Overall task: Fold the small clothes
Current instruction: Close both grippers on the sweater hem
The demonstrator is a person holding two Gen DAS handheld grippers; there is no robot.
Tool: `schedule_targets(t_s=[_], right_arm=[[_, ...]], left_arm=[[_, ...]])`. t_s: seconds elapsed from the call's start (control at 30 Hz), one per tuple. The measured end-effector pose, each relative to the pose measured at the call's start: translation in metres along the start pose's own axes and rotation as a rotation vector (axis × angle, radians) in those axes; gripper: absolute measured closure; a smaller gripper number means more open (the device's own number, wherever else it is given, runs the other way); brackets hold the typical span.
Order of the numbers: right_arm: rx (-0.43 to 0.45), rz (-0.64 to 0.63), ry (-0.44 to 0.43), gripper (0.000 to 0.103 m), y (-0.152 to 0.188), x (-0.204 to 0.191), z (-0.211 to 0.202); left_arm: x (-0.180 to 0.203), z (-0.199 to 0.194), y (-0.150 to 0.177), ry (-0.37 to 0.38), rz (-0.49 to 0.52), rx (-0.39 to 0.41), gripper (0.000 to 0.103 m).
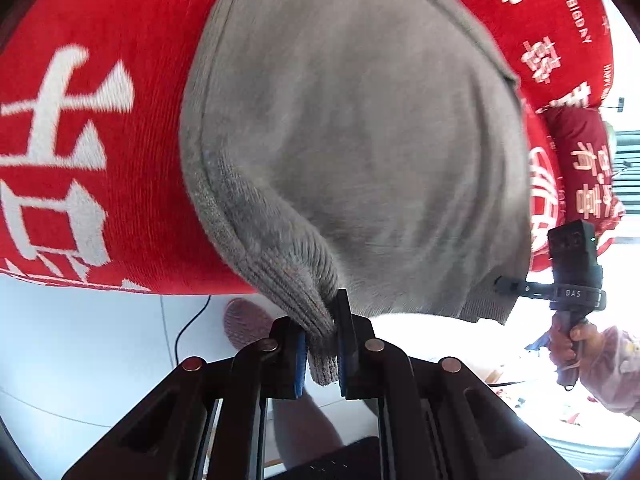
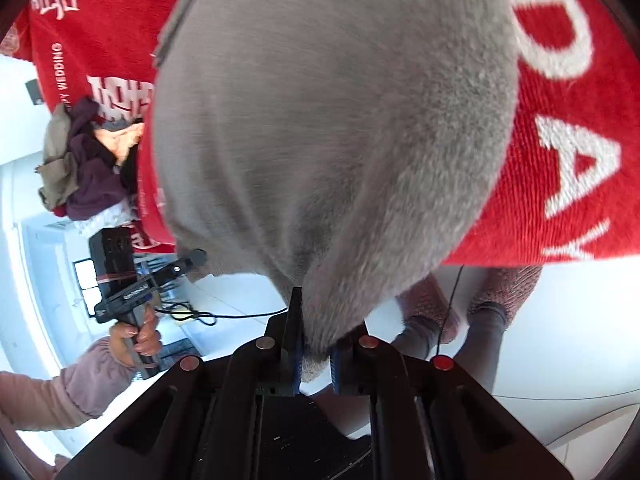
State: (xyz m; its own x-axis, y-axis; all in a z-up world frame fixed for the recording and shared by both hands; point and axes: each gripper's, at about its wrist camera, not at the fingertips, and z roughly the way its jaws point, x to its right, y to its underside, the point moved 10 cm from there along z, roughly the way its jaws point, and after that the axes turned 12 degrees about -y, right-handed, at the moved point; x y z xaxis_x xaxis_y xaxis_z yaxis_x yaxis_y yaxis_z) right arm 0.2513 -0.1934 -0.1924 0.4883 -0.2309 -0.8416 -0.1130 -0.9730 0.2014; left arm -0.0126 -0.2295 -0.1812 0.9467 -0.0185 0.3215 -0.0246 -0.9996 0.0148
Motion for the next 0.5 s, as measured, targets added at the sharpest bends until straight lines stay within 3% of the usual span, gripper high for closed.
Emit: schedule_targets(t_s=[0.23, 0.5], right_arm=[[0.084, -0.043, -0.088, 0.092, -0.010, -0.050, -0.035], [0.179, -0.089, -0.200, 0.092, -0.044, -0.094, -0.066]], left_arm=[[0.008, -0.049, -0.034, 0.101, -0.033, 0.090, 0.091], [0.018, -0.080, -0.075, 0.138, -0.056, 0.158, 0.091]])
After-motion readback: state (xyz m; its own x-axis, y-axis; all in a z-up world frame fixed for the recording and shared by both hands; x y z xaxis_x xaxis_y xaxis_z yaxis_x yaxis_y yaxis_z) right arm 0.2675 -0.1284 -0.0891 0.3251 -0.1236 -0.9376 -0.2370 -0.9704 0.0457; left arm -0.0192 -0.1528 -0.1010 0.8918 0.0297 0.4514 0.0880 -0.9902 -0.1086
